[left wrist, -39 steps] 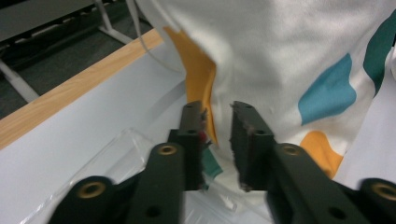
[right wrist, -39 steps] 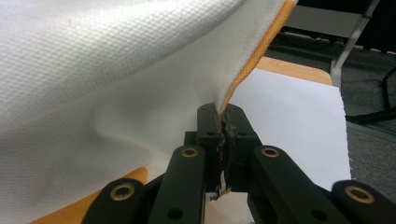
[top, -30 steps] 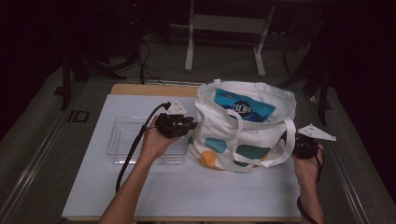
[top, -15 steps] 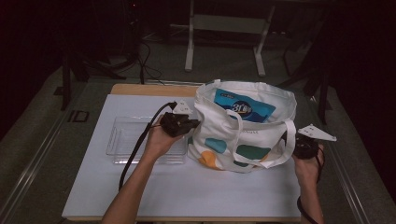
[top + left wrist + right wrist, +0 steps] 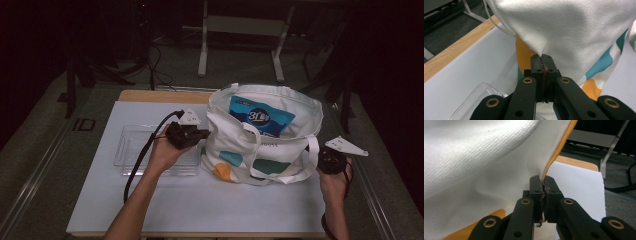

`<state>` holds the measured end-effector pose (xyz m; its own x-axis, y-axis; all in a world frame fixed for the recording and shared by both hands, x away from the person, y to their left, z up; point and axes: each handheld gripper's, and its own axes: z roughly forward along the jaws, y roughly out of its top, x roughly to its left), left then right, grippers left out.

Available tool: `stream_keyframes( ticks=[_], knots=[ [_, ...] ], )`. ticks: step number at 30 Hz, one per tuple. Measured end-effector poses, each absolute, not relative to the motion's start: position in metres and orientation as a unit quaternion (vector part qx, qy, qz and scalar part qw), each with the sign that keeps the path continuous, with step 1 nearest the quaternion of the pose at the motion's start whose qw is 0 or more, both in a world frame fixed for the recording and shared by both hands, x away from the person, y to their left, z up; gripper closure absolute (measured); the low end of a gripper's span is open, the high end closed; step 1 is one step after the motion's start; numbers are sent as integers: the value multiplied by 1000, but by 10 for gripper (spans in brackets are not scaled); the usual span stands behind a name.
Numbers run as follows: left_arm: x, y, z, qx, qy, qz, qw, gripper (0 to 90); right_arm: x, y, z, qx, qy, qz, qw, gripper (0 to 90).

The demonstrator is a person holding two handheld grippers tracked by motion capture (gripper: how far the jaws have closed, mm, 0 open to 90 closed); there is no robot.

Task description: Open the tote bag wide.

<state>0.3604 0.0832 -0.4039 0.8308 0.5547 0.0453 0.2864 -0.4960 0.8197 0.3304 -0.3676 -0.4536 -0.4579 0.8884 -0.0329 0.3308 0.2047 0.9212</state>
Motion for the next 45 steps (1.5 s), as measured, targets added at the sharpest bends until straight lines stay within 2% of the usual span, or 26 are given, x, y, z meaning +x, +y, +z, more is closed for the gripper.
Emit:
stream_keyframes(
  ticks=[14, 28, 38, 45],
  knots=[
    [345, 83, -410, 859, 236, 156, 426, 899, 313, -367, -458, 414, 720, 469, 301, 872],
    [341, 79, -434, 872, 244, 156, 394, 899, 308, -357, -472, 402, 745, 441, 299, 872],
    [340, 75, -436, 870, 243, 162, 398, 899, 310, -357, -483, 409, 750, 434, 287, 873],
    [340, 90, -439, 855, 262, 153, 421, 900, 308, -353, -479, 401, 752, 434, 291, 873]
  ],
)
